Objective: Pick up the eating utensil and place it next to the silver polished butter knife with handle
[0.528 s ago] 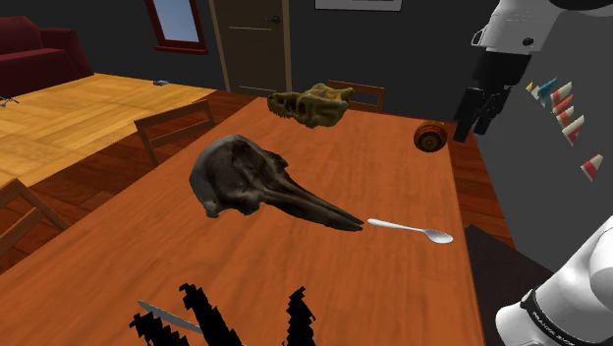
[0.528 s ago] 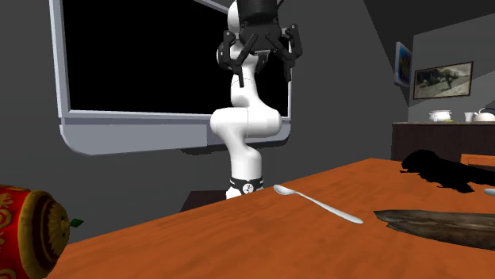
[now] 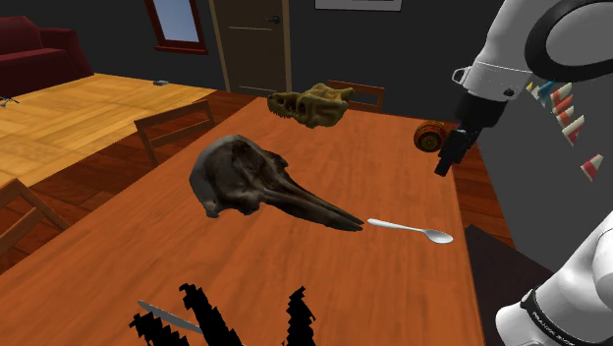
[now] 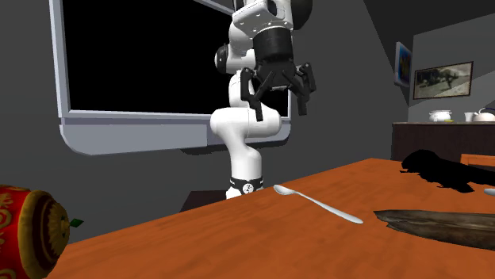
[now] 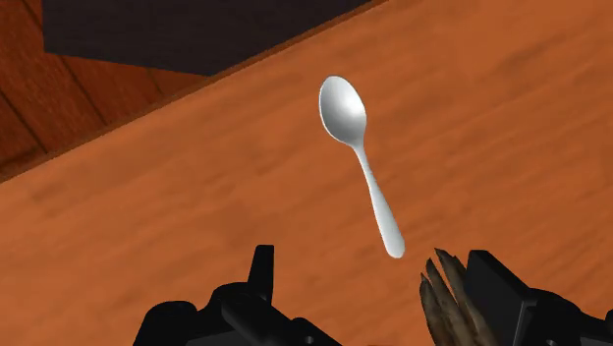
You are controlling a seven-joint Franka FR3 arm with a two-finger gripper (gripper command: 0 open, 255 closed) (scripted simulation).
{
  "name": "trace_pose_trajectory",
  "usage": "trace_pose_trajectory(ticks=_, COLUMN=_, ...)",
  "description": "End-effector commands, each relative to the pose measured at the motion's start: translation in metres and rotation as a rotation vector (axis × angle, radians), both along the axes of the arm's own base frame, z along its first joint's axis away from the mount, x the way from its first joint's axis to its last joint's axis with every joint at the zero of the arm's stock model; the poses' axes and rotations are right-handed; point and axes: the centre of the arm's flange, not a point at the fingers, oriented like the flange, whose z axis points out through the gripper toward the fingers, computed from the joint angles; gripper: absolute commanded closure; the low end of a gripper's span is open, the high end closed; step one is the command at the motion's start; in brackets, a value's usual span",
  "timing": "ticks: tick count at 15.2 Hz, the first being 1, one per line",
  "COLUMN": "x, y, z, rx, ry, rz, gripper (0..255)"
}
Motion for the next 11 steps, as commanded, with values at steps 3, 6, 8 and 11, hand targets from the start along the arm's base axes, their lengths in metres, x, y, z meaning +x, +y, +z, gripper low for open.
trace_pose_trajectory(ticks=3, x=-0.005, y=0.021, z=-0.051, rx=0.010, ry=-0.071, rz=0.092, gripper=0)
trace_pose_trajectory(ticks=6, x=-0.008, y=0.037, z=-0.087, rx=0.018, ry=-0.121, rz=0.160, gripper=0)
trace_pose_trajectory(ticks=8, x=-0.009, y=0.048, z=-0.111, rx=0.024, ry=-0.154, rz=0.206, gripper=0)
trace_pose_trajectory(ticks=11, x=-0.009, y=0.056, z=-0.133, rx=0.027, ry=-0.178, rz=0.238, gripper=0)
